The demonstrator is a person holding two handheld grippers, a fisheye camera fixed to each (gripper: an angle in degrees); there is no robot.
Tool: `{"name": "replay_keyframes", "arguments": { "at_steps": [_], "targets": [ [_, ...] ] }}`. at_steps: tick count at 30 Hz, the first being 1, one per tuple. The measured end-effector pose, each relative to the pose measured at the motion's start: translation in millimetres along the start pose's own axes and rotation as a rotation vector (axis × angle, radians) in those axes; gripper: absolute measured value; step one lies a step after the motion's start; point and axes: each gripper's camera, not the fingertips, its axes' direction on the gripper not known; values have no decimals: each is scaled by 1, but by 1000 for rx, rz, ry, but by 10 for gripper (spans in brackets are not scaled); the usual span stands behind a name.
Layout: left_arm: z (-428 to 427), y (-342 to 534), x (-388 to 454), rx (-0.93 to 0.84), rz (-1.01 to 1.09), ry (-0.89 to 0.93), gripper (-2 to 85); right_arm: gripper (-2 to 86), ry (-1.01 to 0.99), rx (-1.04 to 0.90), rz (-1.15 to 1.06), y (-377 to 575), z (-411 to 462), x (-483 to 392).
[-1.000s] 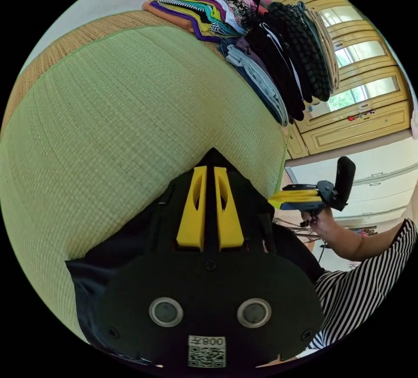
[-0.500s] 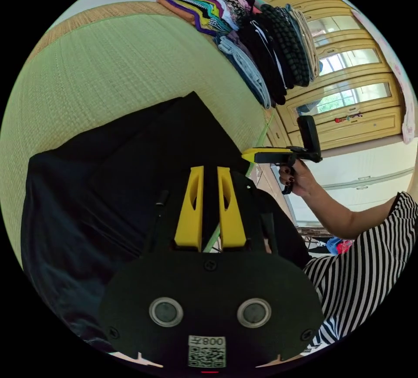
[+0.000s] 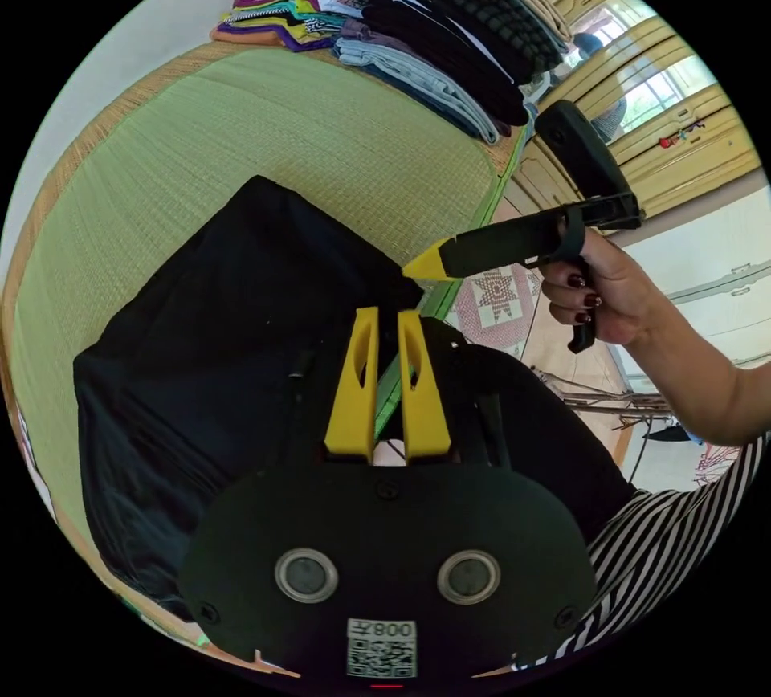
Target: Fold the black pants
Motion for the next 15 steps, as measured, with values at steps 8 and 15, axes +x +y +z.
{"name": "replay_keyframes", "arguments": {
  "at_steps": [8,15],
  "targets": [
    [-15,43,14,67,9,-15,32,82,-4,77,39,-41,-3,10],
    [-21,87,21,70,72,-36,32,80,94,-62,74,-106,60,9]
  ]
}}
